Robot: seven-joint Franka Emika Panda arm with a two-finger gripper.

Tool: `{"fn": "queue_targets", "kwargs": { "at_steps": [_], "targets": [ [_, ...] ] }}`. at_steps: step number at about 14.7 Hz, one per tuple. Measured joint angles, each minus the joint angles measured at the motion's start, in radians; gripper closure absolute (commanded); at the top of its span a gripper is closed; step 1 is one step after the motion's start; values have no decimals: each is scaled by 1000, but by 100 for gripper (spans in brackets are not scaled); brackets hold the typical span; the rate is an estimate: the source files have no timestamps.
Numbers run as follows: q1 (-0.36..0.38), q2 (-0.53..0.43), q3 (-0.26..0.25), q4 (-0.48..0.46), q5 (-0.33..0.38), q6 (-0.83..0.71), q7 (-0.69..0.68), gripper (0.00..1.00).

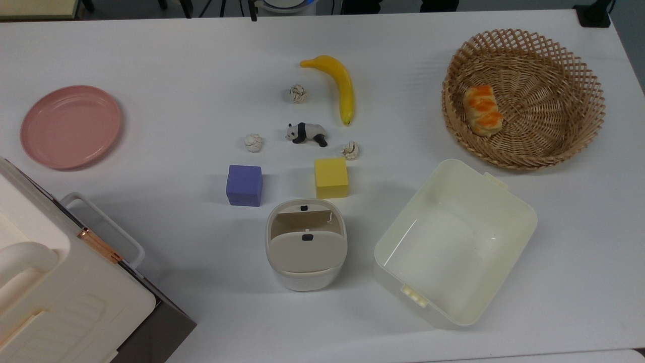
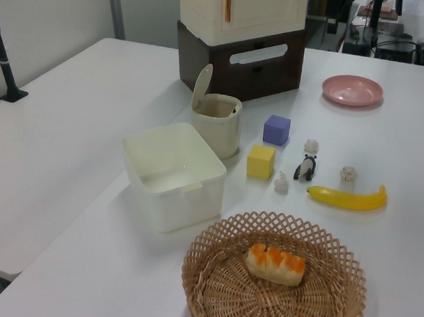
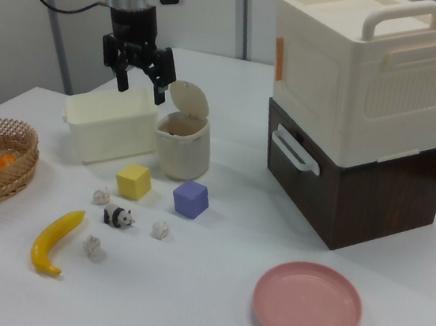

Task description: Grab it up and put it in the trash

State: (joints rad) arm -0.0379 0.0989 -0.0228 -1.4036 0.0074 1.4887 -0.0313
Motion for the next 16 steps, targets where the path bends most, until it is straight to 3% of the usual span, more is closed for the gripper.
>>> {"fn": "queue_targets", "kwargs": {
  "at_steps": [5,16],
  "targets": [
    [0,2,1,-1,0,0,-47,0],
    [0,55,2,-1,0,53,-378,0]
  ]
}}
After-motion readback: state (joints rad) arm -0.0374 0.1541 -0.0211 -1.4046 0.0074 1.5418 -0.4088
